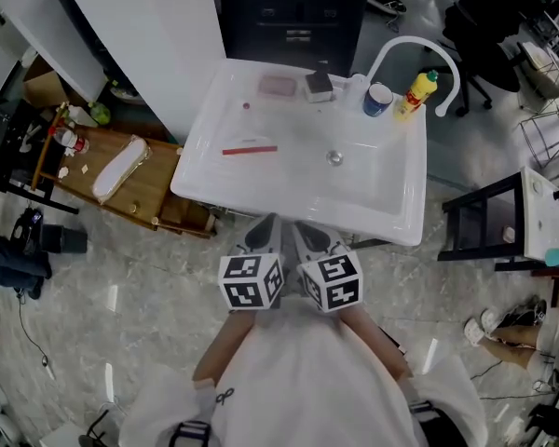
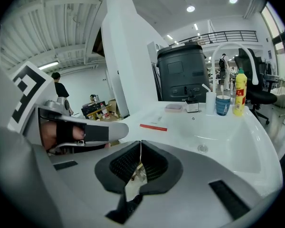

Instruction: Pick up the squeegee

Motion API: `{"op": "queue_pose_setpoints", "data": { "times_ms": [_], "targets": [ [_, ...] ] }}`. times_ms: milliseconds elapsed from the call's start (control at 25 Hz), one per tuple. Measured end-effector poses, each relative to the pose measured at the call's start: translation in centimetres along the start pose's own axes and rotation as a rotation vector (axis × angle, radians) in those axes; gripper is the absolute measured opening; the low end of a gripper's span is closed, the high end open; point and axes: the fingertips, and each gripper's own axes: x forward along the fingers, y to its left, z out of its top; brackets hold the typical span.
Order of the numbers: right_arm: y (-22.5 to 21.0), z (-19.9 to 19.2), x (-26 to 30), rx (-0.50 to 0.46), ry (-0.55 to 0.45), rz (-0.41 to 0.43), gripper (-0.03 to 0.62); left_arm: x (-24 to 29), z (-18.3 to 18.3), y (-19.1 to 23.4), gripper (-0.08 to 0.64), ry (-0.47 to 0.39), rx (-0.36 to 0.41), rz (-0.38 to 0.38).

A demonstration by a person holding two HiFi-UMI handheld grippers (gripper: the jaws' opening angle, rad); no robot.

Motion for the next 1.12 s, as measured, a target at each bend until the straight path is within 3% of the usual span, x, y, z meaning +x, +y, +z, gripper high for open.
{"op": "queue_pose_setpoints", "data": {
  "times_ms": [840, 1120],
  "targets": [
    [-1.7, 6.8, 11.3, 0.061, 0.01, -0.007, 0.027, 7.3, 7.8, 8.5, 0.028, 0.023, 0.01, -0.024],
    [-2.4, 8.4, 14.7, 0.092, 0.004, -0.043, 0.027, 9.6, 9.8, 11.2, 0.028, 0.037, 0.018, -0.05]
  ]
}}
